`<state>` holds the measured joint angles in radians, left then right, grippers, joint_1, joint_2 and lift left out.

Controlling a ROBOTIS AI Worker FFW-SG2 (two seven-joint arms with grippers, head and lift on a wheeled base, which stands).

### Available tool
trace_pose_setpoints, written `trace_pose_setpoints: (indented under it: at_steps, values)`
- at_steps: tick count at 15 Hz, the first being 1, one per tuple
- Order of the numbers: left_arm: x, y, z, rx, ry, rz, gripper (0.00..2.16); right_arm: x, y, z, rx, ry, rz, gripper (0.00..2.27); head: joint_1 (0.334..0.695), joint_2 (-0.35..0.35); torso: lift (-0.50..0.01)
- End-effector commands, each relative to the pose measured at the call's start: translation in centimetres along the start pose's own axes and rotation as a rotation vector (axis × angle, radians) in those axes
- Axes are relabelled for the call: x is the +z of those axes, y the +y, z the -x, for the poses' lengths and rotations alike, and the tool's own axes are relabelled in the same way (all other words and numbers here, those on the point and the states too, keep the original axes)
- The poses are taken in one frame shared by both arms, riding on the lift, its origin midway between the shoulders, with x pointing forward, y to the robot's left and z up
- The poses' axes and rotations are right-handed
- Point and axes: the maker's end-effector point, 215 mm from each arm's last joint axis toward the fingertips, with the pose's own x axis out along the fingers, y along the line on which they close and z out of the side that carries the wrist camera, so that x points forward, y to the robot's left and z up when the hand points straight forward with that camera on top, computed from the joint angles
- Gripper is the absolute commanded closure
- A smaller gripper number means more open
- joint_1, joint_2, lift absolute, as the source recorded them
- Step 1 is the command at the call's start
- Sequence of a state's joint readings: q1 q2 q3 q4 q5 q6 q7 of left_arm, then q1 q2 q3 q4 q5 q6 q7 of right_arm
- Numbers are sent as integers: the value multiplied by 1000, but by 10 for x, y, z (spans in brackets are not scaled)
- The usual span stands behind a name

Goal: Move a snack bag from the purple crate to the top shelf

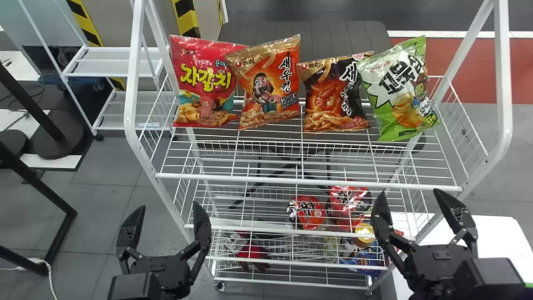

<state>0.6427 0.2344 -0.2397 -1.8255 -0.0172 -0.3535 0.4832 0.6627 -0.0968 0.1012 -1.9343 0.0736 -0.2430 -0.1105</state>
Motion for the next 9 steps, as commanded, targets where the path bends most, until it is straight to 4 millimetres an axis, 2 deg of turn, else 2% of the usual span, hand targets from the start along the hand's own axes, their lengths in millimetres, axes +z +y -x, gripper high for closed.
trace_pose_setpoints:
  at_steps: [1,9]
  values:
    - [0,0,0,0,0,0,124,0,-2,0,-2,0,3,167,695,43,1]
    - [-2,0,0,2,5,0,124,0,-6,0,-6,0,4,167,695,35,1]
